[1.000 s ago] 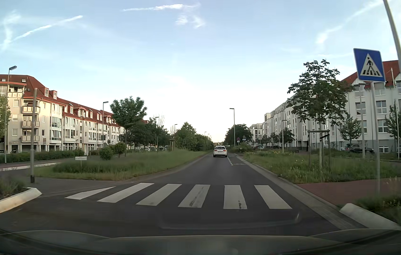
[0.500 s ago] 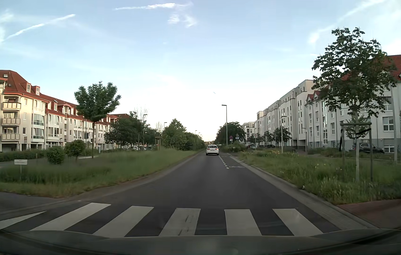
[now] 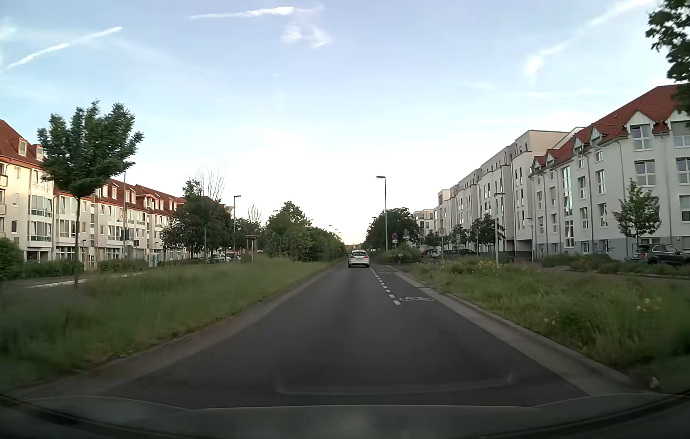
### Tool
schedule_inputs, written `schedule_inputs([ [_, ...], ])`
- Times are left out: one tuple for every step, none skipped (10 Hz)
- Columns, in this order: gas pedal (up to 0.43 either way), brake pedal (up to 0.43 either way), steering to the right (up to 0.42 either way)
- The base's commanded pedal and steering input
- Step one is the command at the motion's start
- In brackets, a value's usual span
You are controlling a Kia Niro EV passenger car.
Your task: Follow the waypoints while adhering to traffic rules and regulations
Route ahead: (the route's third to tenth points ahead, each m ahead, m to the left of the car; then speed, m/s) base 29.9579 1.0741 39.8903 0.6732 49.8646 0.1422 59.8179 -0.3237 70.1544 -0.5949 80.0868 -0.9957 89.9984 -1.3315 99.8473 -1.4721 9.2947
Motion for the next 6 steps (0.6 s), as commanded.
schedule_inputs([
  [0.268, 0.0, 0.005],
  [0.268, 0.0, 0.005],
  [0.268, 0.0, 0.005],
  [0.268, 0.0, 0.005],
  [0.268, 0.0, 0.004],
  [0.268, 0.0, 0.004],
])
